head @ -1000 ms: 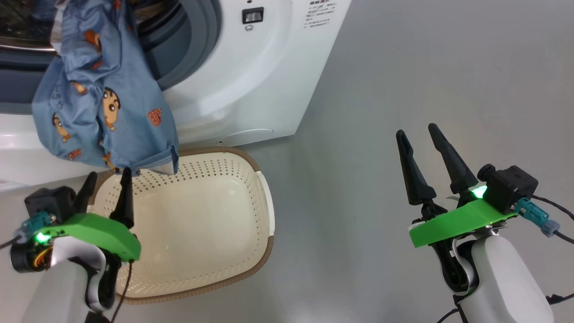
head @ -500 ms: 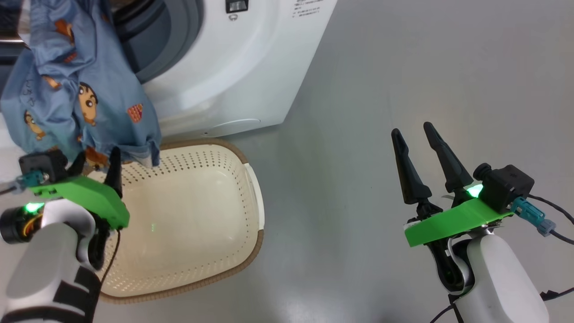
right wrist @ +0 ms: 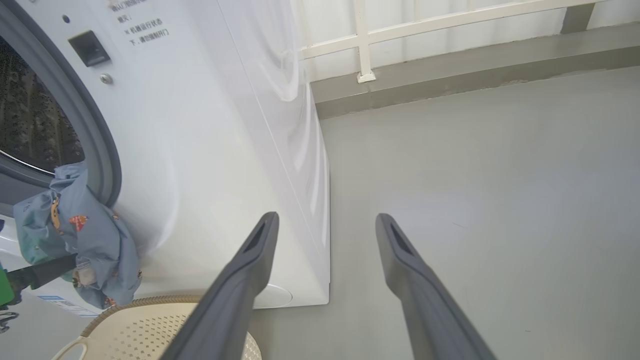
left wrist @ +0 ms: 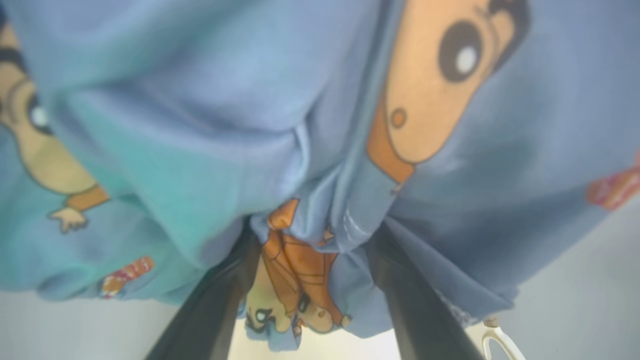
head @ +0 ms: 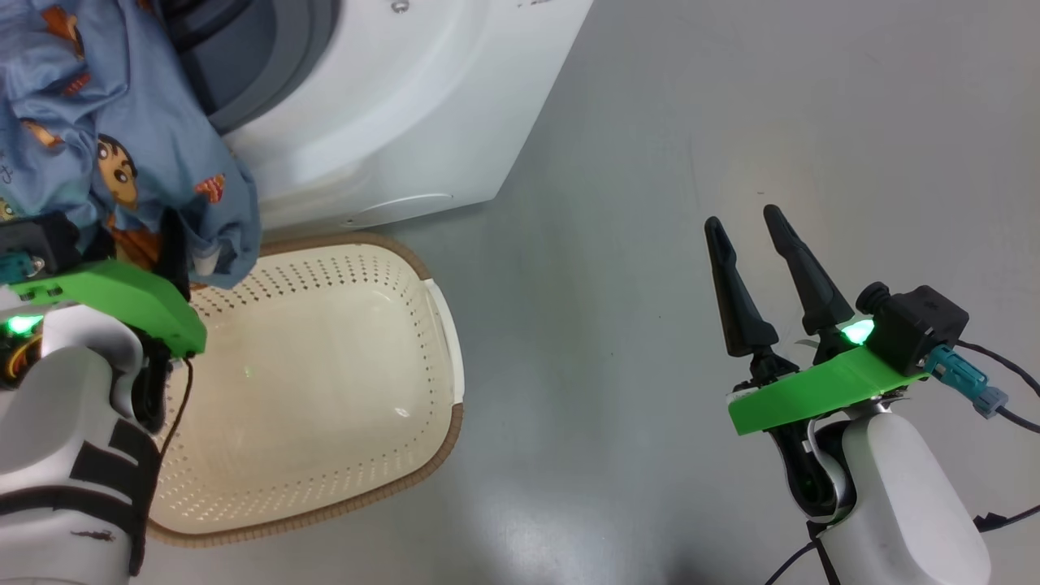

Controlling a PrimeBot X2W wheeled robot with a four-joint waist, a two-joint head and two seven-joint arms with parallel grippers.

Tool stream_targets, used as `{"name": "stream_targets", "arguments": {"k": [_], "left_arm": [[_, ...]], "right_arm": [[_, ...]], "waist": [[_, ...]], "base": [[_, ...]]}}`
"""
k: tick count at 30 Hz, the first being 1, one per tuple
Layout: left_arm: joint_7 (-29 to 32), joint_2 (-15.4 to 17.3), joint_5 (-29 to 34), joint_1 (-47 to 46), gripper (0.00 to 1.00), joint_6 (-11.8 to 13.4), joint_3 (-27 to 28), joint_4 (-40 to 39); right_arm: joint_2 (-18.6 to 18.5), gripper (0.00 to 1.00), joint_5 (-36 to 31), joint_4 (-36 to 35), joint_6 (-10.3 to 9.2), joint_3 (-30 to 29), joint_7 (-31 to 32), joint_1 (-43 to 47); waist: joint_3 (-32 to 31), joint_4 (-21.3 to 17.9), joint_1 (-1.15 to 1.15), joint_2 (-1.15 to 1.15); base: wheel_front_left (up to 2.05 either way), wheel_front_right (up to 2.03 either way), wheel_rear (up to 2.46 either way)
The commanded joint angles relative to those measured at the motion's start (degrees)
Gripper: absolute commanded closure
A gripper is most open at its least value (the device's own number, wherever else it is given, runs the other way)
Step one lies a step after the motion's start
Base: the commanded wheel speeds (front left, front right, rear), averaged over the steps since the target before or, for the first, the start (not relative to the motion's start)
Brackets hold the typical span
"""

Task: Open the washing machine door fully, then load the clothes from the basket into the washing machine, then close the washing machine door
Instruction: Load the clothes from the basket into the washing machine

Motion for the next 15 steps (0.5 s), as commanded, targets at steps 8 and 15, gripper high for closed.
{"name": "stream_targets", "arguments": {"k": [8,15], "left_arm": [[-2.83,2.18,-1.27,-3.19,0.64,-0.13,-0.38,1.3],[-3.31,2.07,-3.48,-1.84,1.0,-0.13,-3.58,0.5]], "right_arm": [[0.56,0.0,0.36,-1.38,0.09,1.16,-0.68,-0.5],[0.62,0.0,0.32,-1.07,0.09,1.07,-0.68,-0.41]], "waist": [[0.37,0.2,0.0,0.0],[-0.26,0.75,0.0,0.0]], "base": [[0.0,0.0,0.0],[0.0,0.0,0.0]]}}
